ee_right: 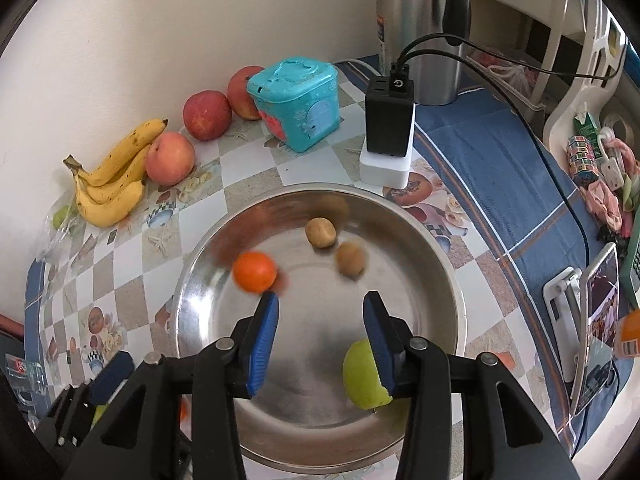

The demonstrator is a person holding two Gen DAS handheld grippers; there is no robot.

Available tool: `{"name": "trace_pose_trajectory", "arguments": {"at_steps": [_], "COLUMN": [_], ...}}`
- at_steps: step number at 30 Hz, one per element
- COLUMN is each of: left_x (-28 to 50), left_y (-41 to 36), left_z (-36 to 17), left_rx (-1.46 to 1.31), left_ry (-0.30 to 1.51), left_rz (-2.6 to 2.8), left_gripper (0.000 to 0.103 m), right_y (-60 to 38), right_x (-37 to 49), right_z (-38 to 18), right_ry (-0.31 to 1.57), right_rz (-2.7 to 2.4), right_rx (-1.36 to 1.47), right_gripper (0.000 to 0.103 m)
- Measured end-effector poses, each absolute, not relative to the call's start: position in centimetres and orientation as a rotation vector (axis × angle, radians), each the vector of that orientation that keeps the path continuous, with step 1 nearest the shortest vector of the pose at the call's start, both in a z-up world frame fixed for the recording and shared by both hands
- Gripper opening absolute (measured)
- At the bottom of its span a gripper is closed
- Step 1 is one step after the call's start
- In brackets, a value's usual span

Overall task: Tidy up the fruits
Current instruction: 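Carry kiwi and orange over the steel plate and open both grippers, then move both open tools back over the remaining loose fruit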

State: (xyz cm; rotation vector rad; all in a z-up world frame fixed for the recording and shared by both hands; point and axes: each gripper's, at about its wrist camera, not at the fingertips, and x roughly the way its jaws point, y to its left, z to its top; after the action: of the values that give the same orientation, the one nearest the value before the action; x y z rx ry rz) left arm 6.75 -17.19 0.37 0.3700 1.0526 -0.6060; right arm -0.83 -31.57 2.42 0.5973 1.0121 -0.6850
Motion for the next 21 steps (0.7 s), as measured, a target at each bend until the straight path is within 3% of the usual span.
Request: {"name": "trace_pose_trajectory", "arguments": {"at_steps": [11,14,19,21], "left_x": [9.8,10.5,11.2,11.4], "left_y": [-13.6,-12.7,-11.8,-11.6], "left_z": [-0.4,-0.8,-1.1,-1.2], "left_rx": [0.291,0.266,0.246,0.239], "left_ry": [1.103,1.121,1.135,1.142], "left_rz": [-0.479,-0.454,-0.435,-0.428], "left_gripper": [0.067,0.067,0.07,0.078], "right_y": [-31.4,-31.3,-30.8,-30.5], "right_x": [-0.3,-0.2,0.2,0.3], "right_z": [0.9,0.6,0.6,0.6], "right_ry": [1.103,1.114,1.119,1.119], "right_rz": [-0.684,-0.675,-0.656,-0.651], "right_rx": [0.556,0.575,0.567,0.561], "right_gripper": [0.046,0.059,0.06,0.061]}}
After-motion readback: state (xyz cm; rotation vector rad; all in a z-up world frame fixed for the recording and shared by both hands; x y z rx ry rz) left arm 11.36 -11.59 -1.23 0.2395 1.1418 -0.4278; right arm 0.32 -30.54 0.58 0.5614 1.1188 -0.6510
